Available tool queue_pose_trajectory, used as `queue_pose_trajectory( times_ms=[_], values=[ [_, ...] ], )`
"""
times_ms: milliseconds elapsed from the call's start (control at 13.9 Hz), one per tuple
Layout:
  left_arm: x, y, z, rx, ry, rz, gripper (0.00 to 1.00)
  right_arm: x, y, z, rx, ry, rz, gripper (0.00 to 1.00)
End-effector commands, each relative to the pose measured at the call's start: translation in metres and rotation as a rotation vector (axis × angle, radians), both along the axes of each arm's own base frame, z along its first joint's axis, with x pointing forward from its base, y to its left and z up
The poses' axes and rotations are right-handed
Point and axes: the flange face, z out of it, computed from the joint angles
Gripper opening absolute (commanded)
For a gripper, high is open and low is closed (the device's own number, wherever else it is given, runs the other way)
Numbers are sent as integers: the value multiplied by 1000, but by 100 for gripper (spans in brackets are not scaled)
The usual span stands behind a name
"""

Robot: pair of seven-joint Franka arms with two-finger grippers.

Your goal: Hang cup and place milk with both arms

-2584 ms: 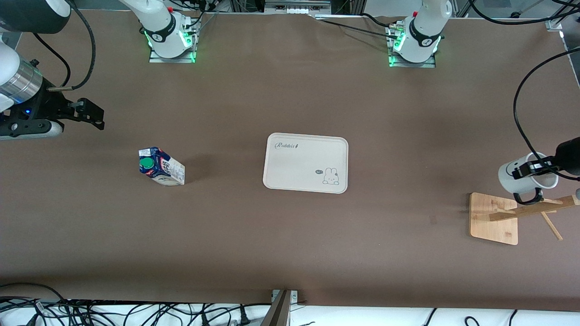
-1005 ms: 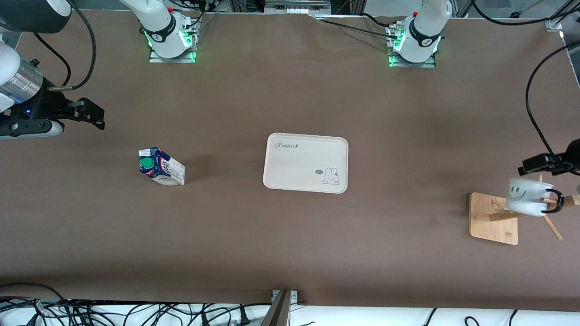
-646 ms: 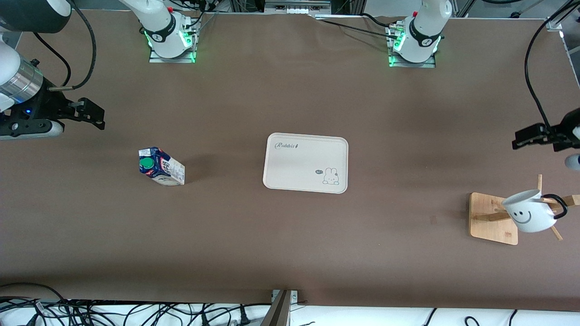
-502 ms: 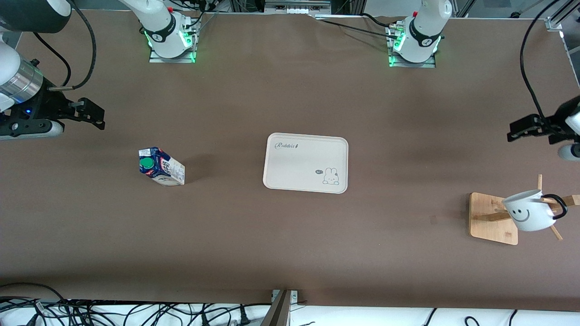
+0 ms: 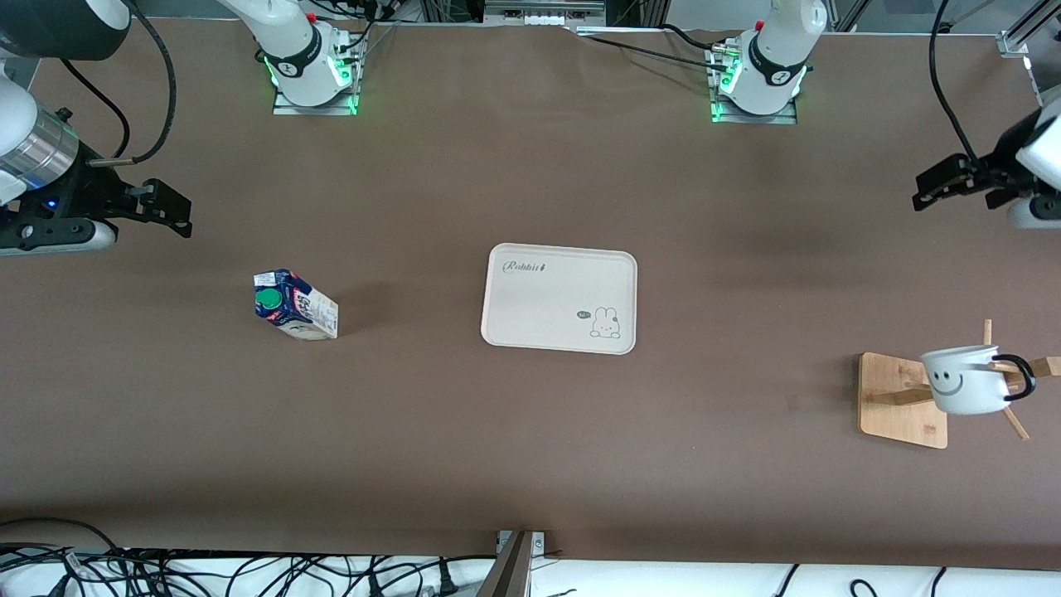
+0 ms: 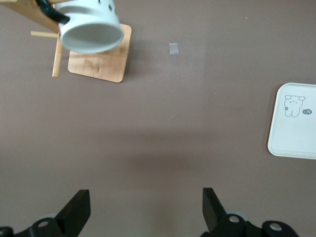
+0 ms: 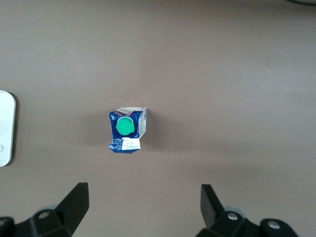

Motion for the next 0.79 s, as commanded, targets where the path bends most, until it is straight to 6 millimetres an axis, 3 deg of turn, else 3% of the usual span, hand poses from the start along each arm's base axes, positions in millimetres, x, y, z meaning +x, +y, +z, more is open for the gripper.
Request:
queue_pose_trajectory(
  times_ms=[0,144,287,502,718],
  values=[
    [-12,-11,-4,-13,-31,24,100,-1,2,7,8,-4,-2,100],
    [-8,-1,-8,-18,-55,25,100,-2,2,6,8,-3,-2,100],
    [-6,-4,-9,-18,-57,11,100,-2,2,6,8,-1,-2,100],
    [16,-15,-14,7,-46,-17,100,-2,2,6,8,-1,-2,100],
    [18,-12,-14,19,-45,-38,100,-2,2,6,8,0,-2,100]
  ],
)
